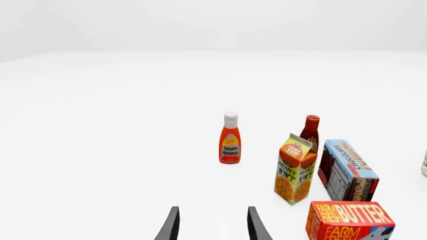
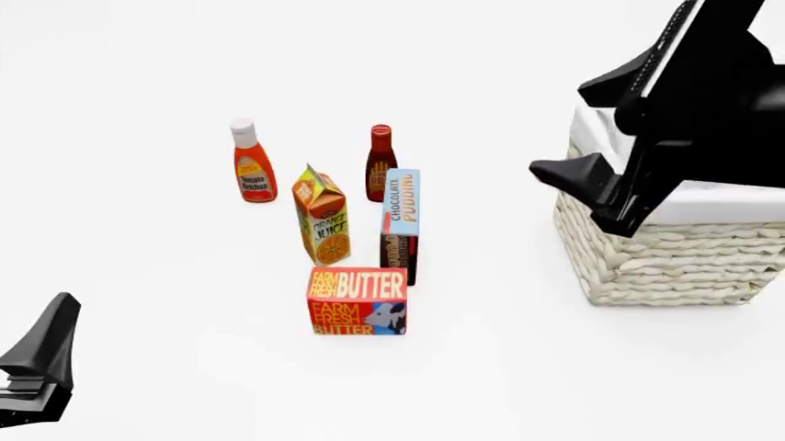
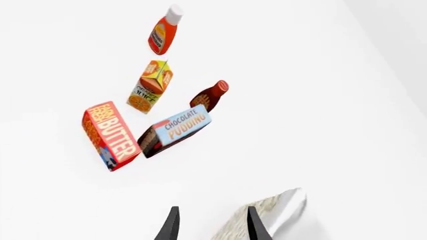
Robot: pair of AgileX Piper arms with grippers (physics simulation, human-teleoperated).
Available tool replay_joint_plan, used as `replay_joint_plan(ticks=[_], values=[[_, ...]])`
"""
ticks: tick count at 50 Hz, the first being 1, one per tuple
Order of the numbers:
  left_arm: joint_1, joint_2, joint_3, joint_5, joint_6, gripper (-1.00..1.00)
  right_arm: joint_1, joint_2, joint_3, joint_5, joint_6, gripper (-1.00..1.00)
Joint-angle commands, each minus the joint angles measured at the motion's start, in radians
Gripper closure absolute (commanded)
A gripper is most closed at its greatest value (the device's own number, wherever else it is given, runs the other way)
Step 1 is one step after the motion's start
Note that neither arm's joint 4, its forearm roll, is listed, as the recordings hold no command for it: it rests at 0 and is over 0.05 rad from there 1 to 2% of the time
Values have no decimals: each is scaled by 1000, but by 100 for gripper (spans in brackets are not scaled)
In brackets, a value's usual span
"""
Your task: Pick the butter and place it in the basket.
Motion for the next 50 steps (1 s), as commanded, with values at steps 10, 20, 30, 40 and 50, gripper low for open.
replay_joint_plan(ticks=[10,20,30,40,50], values=[[0,0,0,0,0,-100,30,133,-69,31,-47,-100],[0,0,0,0,0,-100,37,202,-105,63,-63,-100],[0,0,0,0,0,-100,74,259,-142,79,-73,-100],[0,0,0,0,0,-100,91,284,-160,91,-69,-100],[0,0,0,0,0,-100,141,378,-213,112,-70,-100]])
